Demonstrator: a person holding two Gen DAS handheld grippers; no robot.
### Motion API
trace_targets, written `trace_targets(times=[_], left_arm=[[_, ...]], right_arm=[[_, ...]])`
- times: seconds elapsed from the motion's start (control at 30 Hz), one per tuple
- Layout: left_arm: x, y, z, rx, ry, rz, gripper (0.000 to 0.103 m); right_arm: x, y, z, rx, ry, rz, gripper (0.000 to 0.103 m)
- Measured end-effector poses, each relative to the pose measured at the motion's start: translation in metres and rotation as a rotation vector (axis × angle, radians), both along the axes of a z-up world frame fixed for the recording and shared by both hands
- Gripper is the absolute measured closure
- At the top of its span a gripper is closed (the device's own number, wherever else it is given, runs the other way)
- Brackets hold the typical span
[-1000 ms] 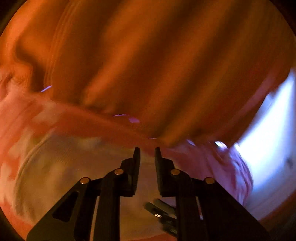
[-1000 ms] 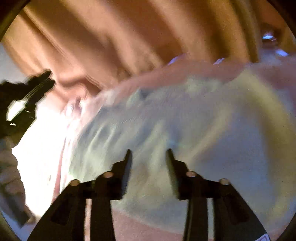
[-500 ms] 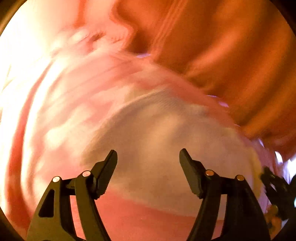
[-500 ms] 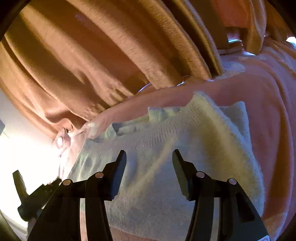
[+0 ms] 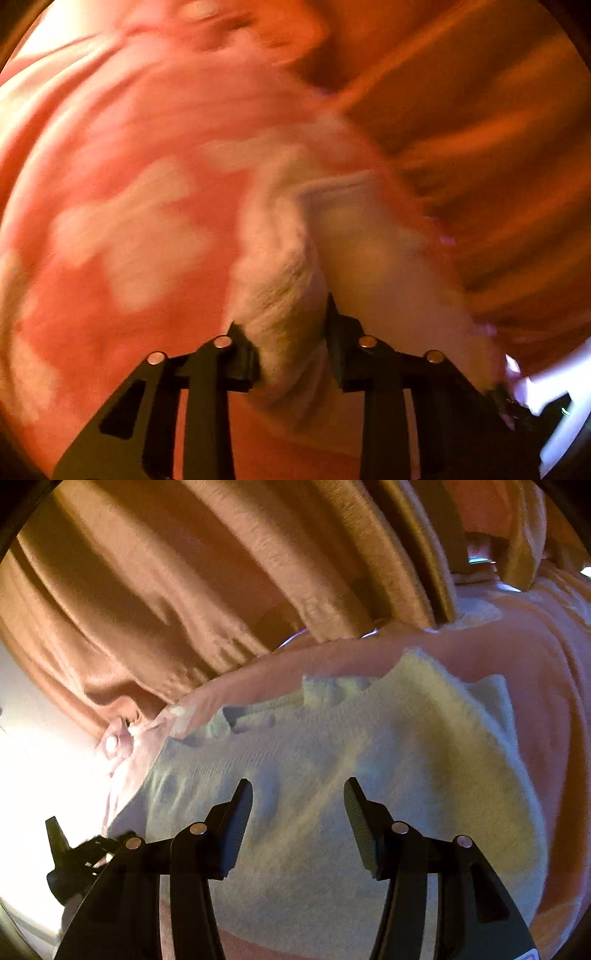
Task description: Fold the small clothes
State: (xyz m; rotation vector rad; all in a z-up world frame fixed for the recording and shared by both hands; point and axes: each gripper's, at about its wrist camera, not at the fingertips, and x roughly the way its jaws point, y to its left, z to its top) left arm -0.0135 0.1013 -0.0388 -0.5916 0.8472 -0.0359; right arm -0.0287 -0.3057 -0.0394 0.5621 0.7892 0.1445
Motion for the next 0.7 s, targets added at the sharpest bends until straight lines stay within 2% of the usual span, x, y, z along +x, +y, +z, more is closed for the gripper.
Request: trace_targets(times=[0.07,0.1,0.13,0.2,0.23,0.27,0.33,0.4,0.5,0.53,0.57,0.6,0.7], left_arm=[[0.003,-0.037,0.034,0.053,-0.103,-0.098,0.082],[0.003,-0.062,0.054,0.055,-0.157,-0.168,0.084],[0.005,-0.083,0.067,0.043,-0.193,-0.225,0.089],[0.007,-0.136,0.093,0.044,-0.256,-0.331,0.09],[0.003,-0.172,0.106,-0.012,-0.306,-0.447,0.095],[-0.004,-0.204,0.114,-0.039,-0.323,-0.527,0.095],[-0.012,-0.263,0.117,-0.044,-0.346,-0.648,0.095],[-0.027,-0.314,0.103,-0.002,-0.322,-0.741,0.095],[-0.035,-0.33,0.077,-0.017,-0.262,-0.738,0.089],[-0.039,-0.318,0.071,0.001,-0.271,-0.679,0.072],[-0.042,-0.31,0.067,0.054,-0.256,-0.642,0.057],[-0.046,-0.293,0.063,0.124,-0.249,-0.599,0.053],[-0.058,-0.246,0.06,0.223,-0.275,-0.506,0.043]], right_arm=[[-0.003,-0.009,0.004,0.015,-0.009,-0.028,0.051],[-0.004,-0.014,0.005,0.022,-0.013,-0.043,0.051],[-0.006,-0.02,0.007,0.031,-0.018,-0.059,0.051],[-0.011,-0.035,0.011,0.043,-0.03,-0.099,0.051],[-0.014,-0.044,0.012,0.054,-0.036,-0.128,0.051],[-0.017,-0.053,0.012,0.065,-0.039,-0.152,0.051],[-0.023,-0.07,0.012,0.09,-0.038,-0.199,0.05],[-0.026,-0.082,0.01,0.108,-0.036,-0.231,0.05],[-0.031,-0.098,0.005,0.131,-0.025,-0.272,0.049],[-0.029,-0.099,0.004,0.109,0.0,-0.273,0.049],[-0.029,-0.098,0.004,0.091,0.007,-0.275,0.049],[-0.027,-0.097,0.004,0.094,0.003,-0.27,0.049],[-0.026,-0.087,0.011,0.08,-0.021,-0.219,0.048]])
